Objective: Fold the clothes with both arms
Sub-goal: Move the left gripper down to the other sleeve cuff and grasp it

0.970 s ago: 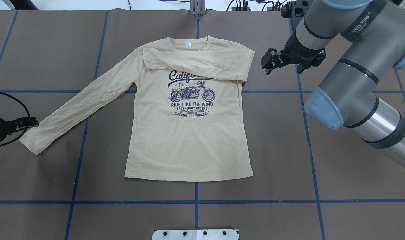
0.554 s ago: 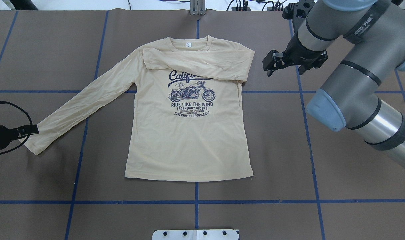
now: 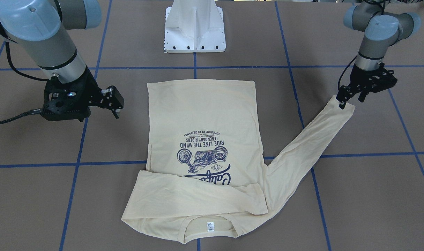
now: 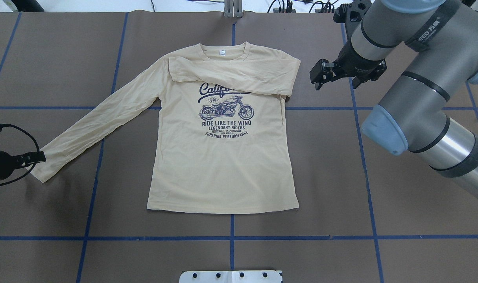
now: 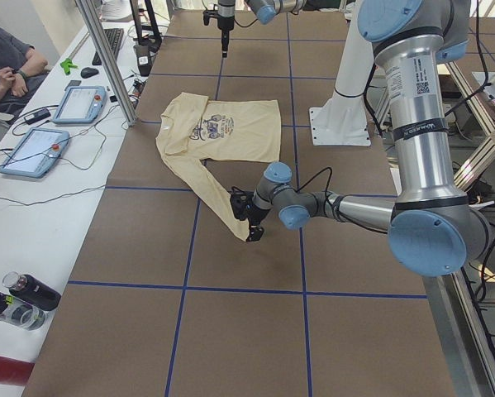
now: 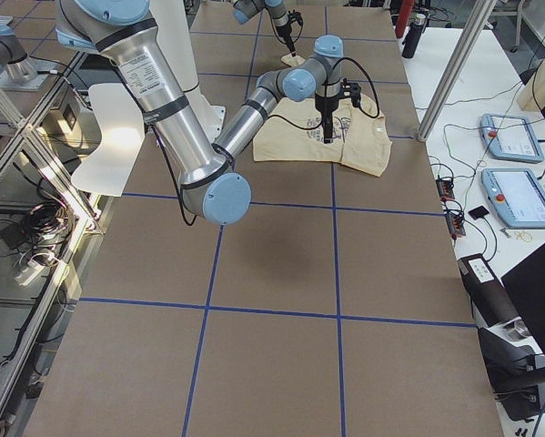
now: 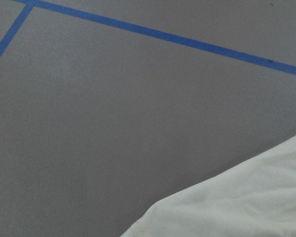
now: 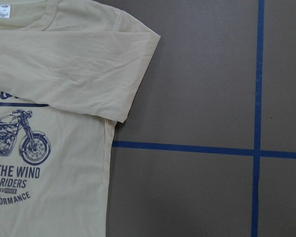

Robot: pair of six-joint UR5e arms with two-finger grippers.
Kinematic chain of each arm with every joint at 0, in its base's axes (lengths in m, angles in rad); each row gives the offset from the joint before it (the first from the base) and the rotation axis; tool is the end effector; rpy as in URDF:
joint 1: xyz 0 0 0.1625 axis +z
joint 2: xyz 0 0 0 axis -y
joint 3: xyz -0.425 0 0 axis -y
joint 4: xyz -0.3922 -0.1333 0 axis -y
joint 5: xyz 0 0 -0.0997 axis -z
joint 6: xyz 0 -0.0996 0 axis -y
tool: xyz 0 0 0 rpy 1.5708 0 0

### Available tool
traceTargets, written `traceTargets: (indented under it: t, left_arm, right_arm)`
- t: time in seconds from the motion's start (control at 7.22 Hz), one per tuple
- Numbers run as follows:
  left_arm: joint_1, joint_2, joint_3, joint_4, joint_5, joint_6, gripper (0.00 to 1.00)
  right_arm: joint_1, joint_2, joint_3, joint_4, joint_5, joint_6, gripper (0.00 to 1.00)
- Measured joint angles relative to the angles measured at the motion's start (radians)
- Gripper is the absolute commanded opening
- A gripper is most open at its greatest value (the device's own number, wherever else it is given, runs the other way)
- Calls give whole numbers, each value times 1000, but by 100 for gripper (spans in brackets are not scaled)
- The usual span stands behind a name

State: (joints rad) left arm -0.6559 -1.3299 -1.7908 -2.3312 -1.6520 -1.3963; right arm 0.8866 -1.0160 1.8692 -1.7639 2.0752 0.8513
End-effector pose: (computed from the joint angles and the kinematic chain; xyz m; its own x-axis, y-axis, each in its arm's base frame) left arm 0.2654 -0.3623 0.5896 0.6746 -0.3008 -0.6741 0.4543 0.8889 0.0580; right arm -0.3221 -0.5296 0.2360 0.6992 -0.0556 0.7128 -0.0404 0.9923 0.1170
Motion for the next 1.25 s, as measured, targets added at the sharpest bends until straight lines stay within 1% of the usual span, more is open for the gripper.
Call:
traceTargets:
  t: [0.42,1.25]
  left_arm:
    - [18,-1,1,2,0,-1,76]
    - [24,-5,5,3,-1,-2,74]
  right_arm:
    - [0,0,0,1,0,0,100]
    - [0,-1,1,0,0,0,100]
